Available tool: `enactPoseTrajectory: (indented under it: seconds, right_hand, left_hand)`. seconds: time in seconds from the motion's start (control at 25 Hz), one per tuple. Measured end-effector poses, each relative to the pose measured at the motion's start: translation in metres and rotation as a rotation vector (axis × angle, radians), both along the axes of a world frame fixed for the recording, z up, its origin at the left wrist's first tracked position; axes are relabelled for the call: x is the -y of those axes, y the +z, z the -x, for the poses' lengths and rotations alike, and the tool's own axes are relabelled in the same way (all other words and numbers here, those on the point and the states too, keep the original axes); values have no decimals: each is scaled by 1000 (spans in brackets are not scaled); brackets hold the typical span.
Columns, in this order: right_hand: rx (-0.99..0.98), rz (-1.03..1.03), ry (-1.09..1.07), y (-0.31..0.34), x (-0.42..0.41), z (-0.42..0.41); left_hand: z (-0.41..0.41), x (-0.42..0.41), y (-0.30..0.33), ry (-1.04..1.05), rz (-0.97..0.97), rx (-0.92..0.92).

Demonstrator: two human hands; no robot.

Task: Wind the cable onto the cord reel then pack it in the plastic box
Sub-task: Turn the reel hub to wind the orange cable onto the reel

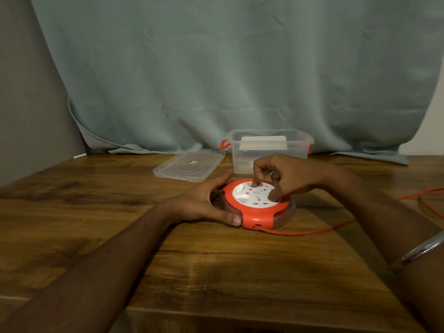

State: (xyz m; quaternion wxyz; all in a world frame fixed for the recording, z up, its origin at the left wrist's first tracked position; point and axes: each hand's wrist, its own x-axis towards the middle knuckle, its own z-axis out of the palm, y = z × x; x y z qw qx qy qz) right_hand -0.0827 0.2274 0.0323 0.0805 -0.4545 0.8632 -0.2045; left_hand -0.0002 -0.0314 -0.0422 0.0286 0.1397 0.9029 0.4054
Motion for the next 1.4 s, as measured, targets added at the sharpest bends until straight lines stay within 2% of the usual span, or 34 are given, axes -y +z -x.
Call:
enactPoseTrajectory:
  seconds: [0.32, 0.72, 1.0, 1.24, 1.32, 1.4]
  right_hand:
    - [-4, 22, -38, -1, -3, -2]
    - [-136, -46, -29, -4, 5, -10]
    - [-386, -30, -39, -17, 23, -19]
    - [-452, 79, -80, -21, 26, -18]
    - [-402, 154, -84, -14, 22, -16]
    - [-250, 126, -34, -6, 17, -14]
  left_hand:
    - [0, 0, 1, 14, 35, -21]
    - [0, -1, 0, 7, 24, -20]
    - [2, 1, -2, 3, -10, -33]
    - [4, 2, -4, 8, -16, -41]
    - [4, 2, -4, 22, -11, -51]
    - [4, 3, -3, 24, 0, -46]
